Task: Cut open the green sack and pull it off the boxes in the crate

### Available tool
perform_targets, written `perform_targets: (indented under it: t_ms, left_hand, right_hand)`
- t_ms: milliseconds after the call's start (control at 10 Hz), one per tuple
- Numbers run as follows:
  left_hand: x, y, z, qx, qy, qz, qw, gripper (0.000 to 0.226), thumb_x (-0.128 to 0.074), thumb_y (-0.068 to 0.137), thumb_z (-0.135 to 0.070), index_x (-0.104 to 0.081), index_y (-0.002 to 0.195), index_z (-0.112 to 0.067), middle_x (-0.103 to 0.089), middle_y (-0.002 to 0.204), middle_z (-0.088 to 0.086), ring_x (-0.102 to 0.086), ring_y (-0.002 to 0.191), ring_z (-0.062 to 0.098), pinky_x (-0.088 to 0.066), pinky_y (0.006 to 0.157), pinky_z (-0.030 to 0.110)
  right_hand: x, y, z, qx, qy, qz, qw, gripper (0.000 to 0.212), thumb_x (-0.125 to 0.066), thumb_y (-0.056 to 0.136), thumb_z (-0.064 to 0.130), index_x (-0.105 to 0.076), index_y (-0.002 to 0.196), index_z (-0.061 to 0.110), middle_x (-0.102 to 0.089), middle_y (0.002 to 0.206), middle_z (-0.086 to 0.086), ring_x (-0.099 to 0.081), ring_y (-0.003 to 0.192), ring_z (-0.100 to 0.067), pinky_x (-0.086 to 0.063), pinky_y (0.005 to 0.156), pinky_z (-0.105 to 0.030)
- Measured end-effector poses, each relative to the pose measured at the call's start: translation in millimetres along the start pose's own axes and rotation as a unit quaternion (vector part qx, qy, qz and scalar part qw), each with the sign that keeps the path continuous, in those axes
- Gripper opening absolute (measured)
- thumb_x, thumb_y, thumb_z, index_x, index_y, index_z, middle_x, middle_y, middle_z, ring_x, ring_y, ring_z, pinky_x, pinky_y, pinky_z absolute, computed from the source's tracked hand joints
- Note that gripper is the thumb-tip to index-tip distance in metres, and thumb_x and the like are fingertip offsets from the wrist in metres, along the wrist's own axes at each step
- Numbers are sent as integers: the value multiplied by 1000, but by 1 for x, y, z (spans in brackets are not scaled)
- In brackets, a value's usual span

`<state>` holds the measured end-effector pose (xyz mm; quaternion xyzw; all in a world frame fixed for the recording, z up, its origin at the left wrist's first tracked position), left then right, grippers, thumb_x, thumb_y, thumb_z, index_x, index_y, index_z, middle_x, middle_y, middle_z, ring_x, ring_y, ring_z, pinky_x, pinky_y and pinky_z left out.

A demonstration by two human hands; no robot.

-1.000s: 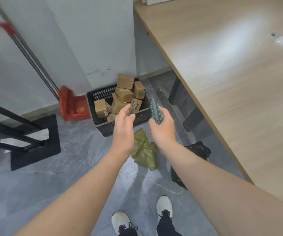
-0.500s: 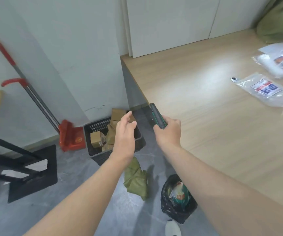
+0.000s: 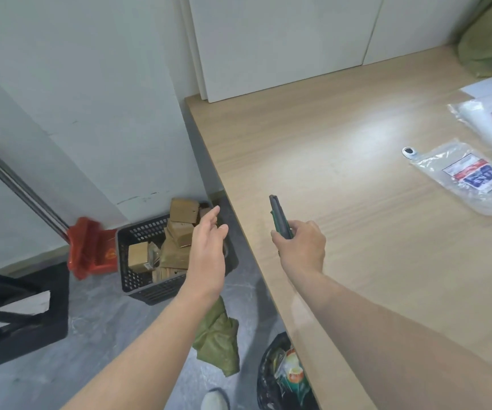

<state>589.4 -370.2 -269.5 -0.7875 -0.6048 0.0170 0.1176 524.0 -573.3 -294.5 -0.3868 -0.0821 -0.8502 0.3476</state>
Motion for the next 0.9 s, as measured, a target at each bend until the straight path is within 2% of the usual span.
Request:
perform_targets:
  t_ms: [100,200,400,500,700,800,900]
  left_hand:
    - [-7,25,18,16,-4,13,1000,52,-43,100,-38,-46,152,-35,-42,156,-6,-37,145,6,-32,115,28]
    - [-11,53,37,33,-7,20,999,61,-42,92,-42,-45,152,-35,-42,157,-7,-36,146,4,-27,124,36]
    - [-5,89,76,66,-4,29,997,62,-40,92,-43,-42,154,-38,-42,157,-8,-36,147,5,-27,123,35]
    - [0,99,95,86,-10,25,996,57,-40,97,-39,-41,153,-40,-41,158,-8,-37,147,9,-28,123,40]
    - [6,103,105,104,-39,15,994,48,-41,107,-27,-41,153,-41,-38,161,-7,-36,149,11,-30,116,32]
    - [12,100,91,102,-24,23,994,58,-41,95,-41,-41,153,-44,-37,161,-10,-33,150,8,-25,125,40]
    - [21,98,70,82,-39,13,996,59,-40,93,-43,-42,151,-48,-38,160,-13,-32,149,5,-24,126,42]
  right_hand:
    - [-19,24,-7,-2,6,-1,1000,14,-75,89,30,-76,99,21,-58,94,-2,-53,77,-16,-38,67,-28]
    - [-41,49,-7,5,6,-13,1000,16,-75,90,28,-76,105,21,-57,95,-2,-54,80,-17,-40,69,-28]
    - [-83,89,-9,17,-12,-31,999,18,-70,92,28,-73,105,15,-54,98,-5,-53,90,-21,-33,71,-21]
    - [-96,96,-13,25,-4,-43,999,24,-71,92,29,-73,112,14,-51,102,-3,-53,104,-26,-41,88,-26]
    - [-98,97,-8,24,-52,-57,997,44,-71,92,37,-67,130,15,-50,112,-2,-49,109,-26,-41,98,-32]
    - [-87,90,8,34,-97,-78,992,58,-69,93,45,-58,142,17,-51,124,-7,-49,109,-26,-39,103,-39]
    - [-79,81,32,58,-30,-70,995,55,-58,99,45,-56,144,15,-49,127,-5,-51,112,-23,-44,102,-40]
Point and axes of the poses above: each hand's wrist, its own y-axis towards the middle knuckle, its own x-axis out of the back of the hand, z = x × y, the point moved 8 cm from there along y, towards the middle knuckle
